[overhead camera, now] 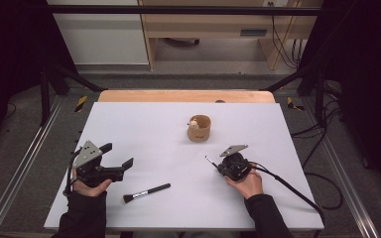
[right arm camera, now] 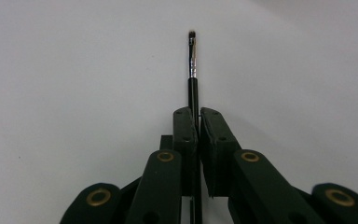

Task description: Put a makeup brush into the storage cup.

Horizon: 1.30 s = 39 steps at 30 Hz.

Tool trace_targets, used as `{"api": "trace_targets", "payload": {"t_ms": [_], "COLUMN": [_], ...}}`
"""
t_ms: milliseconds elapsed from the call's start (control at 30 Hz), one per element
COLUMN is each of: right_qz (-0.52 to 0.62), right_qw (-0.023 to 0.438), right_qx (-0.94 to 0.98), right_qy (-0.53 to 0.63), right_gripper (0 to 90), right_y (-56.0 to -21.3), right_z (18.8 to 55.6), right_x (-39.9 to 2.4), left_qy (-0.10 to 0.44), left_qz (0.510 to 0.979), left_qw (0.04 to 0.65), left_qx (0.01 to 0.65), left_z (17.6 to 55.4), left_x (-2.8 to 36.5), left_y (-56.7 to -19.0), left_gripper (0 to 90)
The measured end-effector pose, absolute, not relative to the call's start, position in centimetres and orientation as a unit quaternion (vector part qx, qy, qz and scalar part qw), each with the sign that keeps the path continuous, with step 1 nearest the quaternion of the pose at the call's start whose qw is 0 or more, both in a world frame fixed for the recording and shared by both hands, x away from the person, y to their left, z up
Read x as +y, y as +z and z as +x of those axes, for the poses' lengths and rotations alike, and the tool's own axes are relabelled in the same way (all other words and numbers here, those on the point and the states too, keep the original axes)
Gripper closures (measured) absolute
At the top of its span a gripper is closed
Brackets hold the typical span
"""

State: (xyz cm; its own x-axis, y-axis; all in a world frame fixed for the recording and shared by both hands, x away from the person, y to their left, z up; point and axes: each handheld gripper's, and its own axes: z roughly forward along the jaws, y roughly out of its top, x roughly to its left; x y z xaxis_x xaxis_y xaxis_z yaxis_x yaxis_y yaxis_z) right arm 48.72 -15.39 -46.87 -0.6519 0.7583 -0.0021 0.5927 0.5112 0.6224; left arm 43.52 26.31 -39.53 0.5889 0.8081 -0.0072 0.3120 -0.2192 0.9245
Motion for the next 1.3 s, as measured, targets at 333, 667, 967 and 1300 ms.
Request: {"api": "trace_targets", "payload": {"t_ms": [333,667,967,1300], "right_qz": [0.394,0.384,0.379,0.370], "right_qw": [0.135,0.133,0.119,0.096], "right_qx": [0.853,0.866,0.882,0.899], "right_qy": [0.315,0.292,0.253,0.216], "right_gripper": [73.1,61.7,58.0,56.9], "right_y": [-45.6,-43.1,-41.6,-41.6], "right_z": [48.5,48.6,49.9,51.2], "right_x": [-15.8,-16.7,-16.0,-14.6], "left_qy": [0.248,0.246,0.242,0.240], "left_qz": [0.741,0.743,0.747,0.748], "left_qw": [0.495,0.494,0.492,0.491], "left_qx": [0.378,0.378,0.377,0.376], "left_z": [43.5,43.6,43.6,43.7], "left_x": [26.3,26.3,26.1,26.1], "left_y": [-39.6,-39.6,-39.7,-39.8], "left_gripper": [7.3,7.2,7.1,7.0]}}
